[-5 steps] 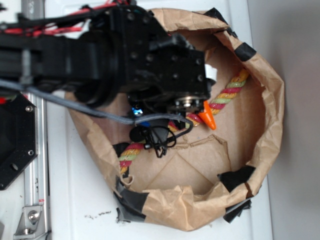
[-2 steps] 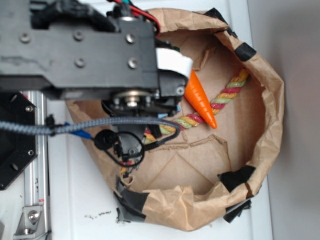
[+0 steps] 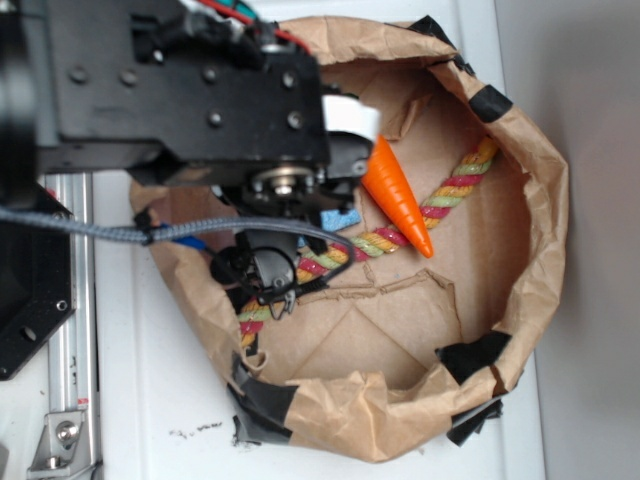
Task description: Grab the blue sponge.
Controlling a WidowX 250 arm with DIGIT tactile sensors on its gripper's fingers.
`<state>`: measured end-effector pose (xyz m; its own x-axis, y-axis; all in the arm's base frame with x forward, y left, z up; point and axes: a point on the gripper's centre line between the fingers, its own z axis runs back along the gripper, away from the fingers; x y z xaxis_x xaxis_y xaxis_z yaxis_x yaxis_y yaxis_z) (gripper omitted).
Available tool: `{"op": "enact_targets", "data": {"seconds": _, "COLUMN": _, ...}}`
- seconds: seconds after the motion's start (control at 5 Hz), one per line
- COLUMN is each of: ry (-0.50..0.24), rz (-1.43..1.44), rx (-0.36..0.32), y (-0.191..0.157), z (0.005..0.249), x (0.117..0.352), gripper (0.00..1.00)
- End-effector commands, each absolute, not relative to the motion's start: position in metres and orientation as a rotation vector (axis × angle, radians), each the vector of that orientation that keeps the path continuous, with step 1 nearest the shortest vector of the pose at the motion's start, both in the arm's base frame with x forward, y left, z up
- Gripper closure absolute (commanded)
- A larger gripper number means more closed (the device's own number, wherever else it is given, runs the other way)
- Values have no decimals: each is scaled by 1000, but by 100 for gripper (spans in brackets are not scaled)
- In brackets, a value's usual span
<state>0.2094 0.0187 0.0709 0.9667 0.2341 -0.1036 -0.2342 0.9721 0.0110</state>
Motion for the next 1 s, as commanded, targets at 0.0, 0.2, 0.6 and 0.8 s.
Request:
{"op": "enact_targets", "data": {"seconds": 0.0, "ry": 142, "rz": 52, "rx": -50, "y": 26, "z": 28, "x": 212, "gripper": 0}}
{"op": "enact_targets", "data": {"seconds": 0.2, "ry": 158, "rz": -59, "rx": -30, "y": 17, "z": 13, "x": 225, "gripper": 0}}
{"op": "enact_targets", "data": {"seconds": 0.6, "ry": 116, "rz": 21, "rx": -59, "y": 10, "z": 33, "x": 240, "gripper": 0}}
{"op": "enact_targets", "data": {"seconds": 0.8, "ry": 83, "rz": 42, "rx": -53, "y": 18, "z": 44, "x": 238, "gripper": 0}}
